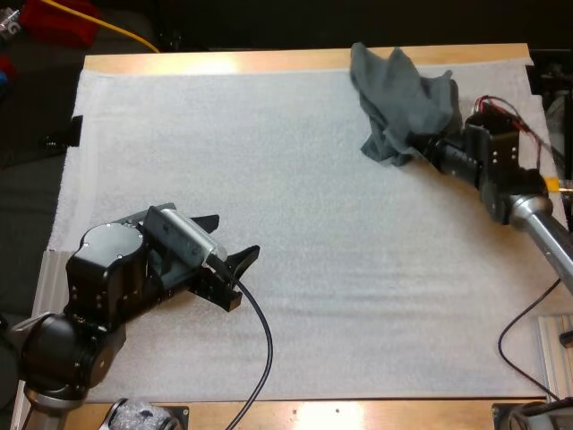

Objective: Pick towel from pile, fold and stack

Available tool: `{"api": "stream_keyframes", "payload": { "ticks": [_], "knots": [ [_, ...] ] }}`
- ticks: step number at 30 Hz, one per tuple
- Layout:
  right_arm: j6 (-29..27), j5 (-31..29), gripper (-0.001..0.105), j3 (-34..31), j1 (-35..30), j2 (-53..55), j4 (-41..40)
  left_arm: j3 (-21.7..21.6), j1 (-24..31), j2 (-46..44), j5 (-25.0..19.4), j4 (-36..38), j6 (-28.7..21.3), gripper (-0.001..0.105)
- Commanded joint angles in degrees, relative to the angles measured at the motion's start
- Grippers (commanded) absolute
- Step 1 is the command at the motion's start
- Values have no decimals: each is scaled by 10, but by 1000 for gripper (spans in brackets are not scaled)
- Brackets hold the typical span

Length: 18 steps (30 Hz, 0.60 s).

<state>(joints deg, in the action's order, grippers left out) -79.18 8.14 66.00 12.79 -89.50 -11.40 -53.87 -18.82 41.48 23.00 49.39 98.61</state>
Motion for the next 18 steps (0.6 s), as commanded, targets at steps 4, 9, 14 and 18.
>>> {"api": "stream_keyframes", "payload": {
  "ticks": [4, 9, 14, 18],
  "knots": [
    [-88, -34, 2, 55, 13, 28, -82, -4, -3, -1, -2, 0, 5, 68],
    [-130, -43, 2, 135, 30, 36, -163, -4, -3, -1, -2, 0, 5, 68],
    [-162, -59, 2, 204, 50, 37, -213, -4, -3, -1, -2, 0, 5, 68],
    [-190, -83, 2, 267, 68, 37, -263, -4, -3, -1, -2, 0, 5, 68]
  ]
}}
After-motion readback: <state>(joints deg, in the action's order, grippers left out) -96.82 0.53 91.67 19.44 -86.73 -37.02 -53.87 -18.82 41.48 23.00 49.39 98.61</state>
